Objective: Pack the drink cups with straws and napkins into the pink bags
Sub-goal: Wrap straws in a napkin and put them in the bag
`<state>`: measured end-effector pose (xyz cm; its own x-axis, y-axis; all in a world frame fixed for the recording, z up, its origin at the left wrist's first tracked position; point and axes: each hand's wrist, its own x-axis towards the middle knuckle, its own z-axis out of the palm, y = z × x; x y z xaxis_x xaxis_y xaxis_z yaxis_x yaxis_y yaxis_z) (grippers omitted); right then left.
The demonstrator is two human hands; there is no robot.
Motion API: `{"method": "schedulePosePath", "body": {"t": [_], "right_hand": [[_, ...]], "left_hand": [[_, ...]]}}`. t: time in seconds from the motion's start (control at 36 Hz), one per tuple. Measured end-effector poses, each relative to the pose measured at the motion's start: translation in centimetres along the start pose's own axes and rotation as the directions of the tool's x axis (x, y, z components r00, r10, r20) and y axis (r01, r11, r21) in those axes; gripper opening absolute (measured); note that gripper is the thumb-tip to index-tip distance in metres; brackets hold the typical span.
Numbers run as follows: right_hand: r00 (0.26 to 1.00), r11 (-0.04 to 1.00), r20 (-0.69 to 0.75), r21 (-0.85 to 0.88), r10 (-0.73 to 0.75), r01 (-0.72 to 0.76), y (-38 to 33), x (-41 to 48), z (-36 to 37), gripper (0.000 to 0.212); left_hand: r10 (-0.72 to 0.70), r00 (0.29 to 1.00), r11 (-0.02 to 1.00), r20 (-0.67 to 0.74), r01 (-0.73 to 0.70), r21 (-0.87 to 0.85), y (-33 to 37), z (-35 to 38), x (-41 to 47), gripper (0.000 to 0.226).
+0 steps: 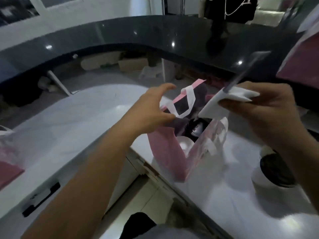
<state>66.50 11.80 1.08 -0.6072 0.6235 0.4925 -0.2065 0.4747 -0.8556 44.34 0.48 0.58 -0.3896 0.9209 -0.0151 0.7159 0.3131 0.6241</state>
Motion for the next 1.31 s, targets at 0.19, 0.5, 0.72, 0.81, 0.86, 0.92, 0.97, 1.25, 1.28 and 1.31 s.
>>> {"method": "schedulePosePath", "body": {"t": [0.19, 0.5, 0.72, 0.81, 0.86, 0.92, 0.97, 1.25, 1.28, 1.31], "right_hand": [[0.955, 0.983, 0.276, -0.174, 0.107, -0.060, 2.5, 2.5, -0.1, 0.028], [0.726, 0.464, 0.283, -0.884, 0.626, -0.056, 6.1, 7.4, 5.2, 0.029], [0.459, 0.217, 0.230, -0.973, 0.858, 0.081, 11.9, 10.5, 10.7, 0.039], [0.444, 0.271, 0.248, -0.962, 0.861, 0.012, 11.3, 11.1, 11.6, 0.040], [0.502, 0.307, 0.238, -0.950, 0.831, -0.058, 9.9, 11.5, 11.7, 0.037], [0.578, 0.335, 0.203, -0.933, 0.791, -0.132, 8.0, 11.9, 11.2, 0.033], [0.663, 0.368, 0.131, -0.901, 0.737, -0.231, 5.9, 11.9, 10.4, 0.031], [0.676, 0.683, -0.709, -0.392, 0.202, -0.616, 4.7, 7.2, 5.3, 0.011], [0.556, 0.715, -0.786, -0.221, 0.272, -0.663, 5.3, 6.2, 5.1, 0.017], [0.437, 0.717, -0.813, -0.035, 0.384, -0.696, 5.9, 5.1, 4.9, 0.027]], "left_hand": [[0.002, 0.987, 0.998, 0.162, 0.009, -0.066, -2.1, -0.5, 5.5, 0.058], [0.092, 0.962, 0.896, 0.258, 0.033, -0.444, -7.4, -1.5, 10.0, 0.037], [0.193, 0.924, 0.881, 0.330, -0.016, -0.472, -9.2, -2.8, 13.5, 0.040], [0.239, 0.899, 0.872, 0.368, -0.031, -0.489, -9.9, -3.4, 15.0, 0.041], [0.267, 0.880, 0.871, 0.392, -0.046, -0.489, -10.5, -4.0, 16.2, 0.039], [0.300, 0.855, 0.878, 0.422, -0.074, -0.472, -11.1, -4.5, 17.6, 0.033], [0.349, 0.818, 0.882, 0.457, -0.121, -0.455, -11.3, -4.9, 19.0, 0.029], [0.482, 0.721, 0.866, 0.498, -0.307, -0.394, -8.7, -4.0, 23.9, 0.026], [0.489, 0.711, 0.866, 0.505, -0.324, -0.382, -8.6, -4.0, 23.9, 0.028], [0.497, 0.695, 0.865, 0.519, -0.343, -0.367, -8.5, -3.9, 23.8, 0.032]]}}
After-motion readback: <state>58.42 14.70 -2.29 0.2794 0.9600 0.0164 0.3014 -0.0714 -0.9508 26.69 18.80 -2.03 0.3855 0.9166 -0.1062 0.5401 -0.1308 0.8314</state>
